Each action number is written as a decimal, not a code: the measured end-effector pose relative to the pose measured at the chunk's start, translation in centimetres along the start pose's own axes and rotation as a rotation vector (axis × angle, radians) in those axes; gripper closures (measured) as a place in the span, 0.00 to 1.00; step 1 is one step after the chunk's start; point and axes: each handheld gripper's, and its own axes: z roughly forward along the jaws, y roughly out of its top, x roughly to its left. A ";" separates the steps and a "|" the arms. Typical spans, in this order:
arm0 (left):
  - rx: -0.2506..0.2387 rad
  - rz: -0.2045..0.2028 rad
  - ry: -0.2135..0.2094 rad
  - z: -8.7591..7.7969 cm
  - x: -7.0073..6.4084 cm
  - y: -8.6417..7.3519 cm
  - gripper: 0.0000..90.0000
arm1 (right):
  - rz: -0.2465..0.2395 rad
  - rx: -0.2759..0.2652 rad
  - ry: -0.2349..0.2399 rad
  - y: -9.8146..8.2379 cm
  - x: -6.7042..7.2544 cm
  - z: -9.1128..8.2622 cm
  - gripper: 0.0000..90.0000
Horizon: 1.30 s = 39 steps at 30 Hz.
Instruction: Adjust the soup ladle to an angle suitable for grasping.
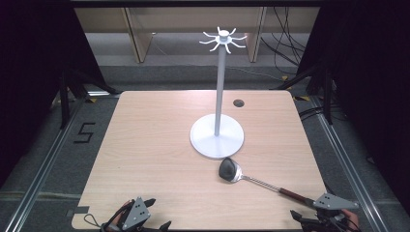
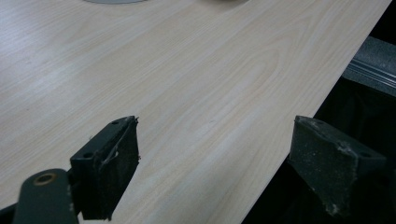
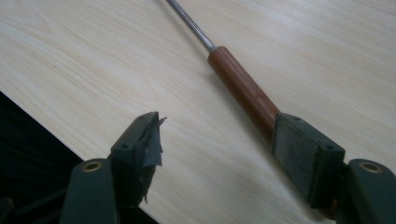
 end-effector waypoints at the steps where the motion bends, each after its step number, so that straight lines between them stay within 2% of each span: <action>1: 0.022 0.025 0.004 -0.1 0.2 0.1 0.17 | 0.003 0.004 0.000 0.0 0.0 -0.1 0.39; 3: 0.011 0.010 0.002 0.0 0.1 0.0 0.17 | 0.014 0.010 -0.003 -0.1 0.2 -0.1 0.44; 4: 0.019 0.022 0.010 -0.1 0.1 0.0 0.17 | -0.034 0.021 -0.016 -0.1 -0.1 0.0 0.45; 5: 0.003 0.003 0.004 0.0 0.0 0.0 0.17 | -0.047 0.018 -0.029 -0.1 -0.2 0.0 0.48; 6: -0.001 -0.001 -0.001 0.0 0.0 0.0 0.17 | -0.043 0.031 -0.025 -0.2 -0.1 0.0 0.52; 7: 0.014 0.020 -0.004 -0.1 0.2 0.1 0.17 | -0.030 0.032 -0.032 -0.2 0.0 0.0 0.56; 8: 0.000 -0.001 0.000 0.0 0.0 0.0 0.17 | -0.012 0.048 -0.023 -0.3 0.2 0.1 0.59; 9: 0.009 0.008 0.008 0.0 0.0 0.0 0.17 | -0.008 0.066 -0.017 -0.3 0.3 0.0 0.63; 12: 0.004 0.013 0.001 0.0 0.1 0.0 0.17 | -0.054 0.077 -0.022 -0.3 -0.2 0.1 0.73; 14: 0.007 0.006 0.007 0.0 0.0 0.0 0.17 | -0.021 0.076 -0.024 -0.3 -0.1 0.2 0.79; 15: 0.007 0.006 0.007 0.0 0.0 0.0 0.17 | -0.021 0.076 -0.024 -0.3 -0.1 0.2 0.79; 16: 0.005 0.003 0.005 0.0 0.0 0.0 0.17 | -0.050 0.090 -0.034 -0.4 -0.5 0.2 0.86; 18: 0.003 -0.001 -0.002 0.0 0.0 0.0 0.17 | -0.059 0.096 -0.034 -0.4 -0.7 0.3 0.88; 19: 0.000 -0.002 0.001 0.1 0.0 0.0 0.17 | -0.076 0.110 -0.047 -0.5 -1.0 0.5 0.92; 21: 0.016 0.024 0.005 0.0 0.1 0.0 0.17 | -0.068 0.117 -0.051 -0.5 -1.1 0.6 0.94; 22: 0.015 0.025 0.010 0.0 0.1 0.0 0.17 | -0.066 0.126 -0.056 -0.6 -1.3 0.7 0.95; 23: 0.011 0.021 0.004 0.0 0.1 0.0 0.17 | -0.088 0.122 -0.086 -0.5 -1.7 0.7 0.97; 25: 0.001 -0.001 0.004 0.1 0.0 0.0 0.17 | -0.080 0.119 -0.102 -0.5 -2.2 0.8 0.98; 26: 0.014 0.019 0.007 0.1 0.1 0.0 0.17 | -0.074 0.122 -0.112 -0.5 -2.4 0.8 0.99; 28: 0.019 0.020 0.005 0.0 0.1 0.0 0.17 | -0.071 0.119 -0.128 -0.4 -2.9 0.8 0.99; 29: 0.012 0.011 0.009 0.1 0.1 0.0 0.17 | -0.047 0.120 -0.137 -0.4 -3.0 0.8 0.99; 30: 0.018 0.017 0.011 0.1 0.2 0.0 0.17 | -0.074 0.114 -0.151 -0.3 -3.4 1.0 0.99; 31: 0.004 0.000 0.007 0.1 0.1 0.0 0.17 | -0.069 0.123 -0.164 -0.2 -3.6 1.0 0.99; 32: 0.022 0.021 0.011 0.1 0.2 0.0 0.17 | -0.077 0.122 -0.175 -0.1 -3.9 1.1 0.99; 33: 0.022 0.021 0.011 0.1 0.2 0.0 0.17 | -0.070 0.124 -0.180 0.0 -4.1 1.1 0.99; 34: 0.016 0.017 0.010 0.1 0.2 0.0 0.17 | -0.064 0.121 -0.186 0.1 -4.5 1.1 0.99; 35: 0.006 0.007 0.008 0.1 0.1 0.0 0.17 | -0.029 0.127 -0.185 0.3 -4.7 1.2 0.99; 36: 0.006 0.007 0.008 0.1 0.1 0.0 0.17 | -0.029 0.127 -0.185 0.3 -4.7 1.2 0.99; 37: 0.022 0.018 0.008 0.1 0.2 0.0 0.17 | -0.036 0.117 -0.189 0.4 -5.2 1.5 0.99; 38: 0.018 0.013 -0.002 0.1 0.2 0.0 0.17 | -0.042 0.115 -0.190 0.6 -5.7 1.7 0.98; 39: -0.004 -0.010 -0.003 0.3 0.0 -0.1 0.17 | -0.041 0.115 -0.197 0.9 -6.0 1.9 0.98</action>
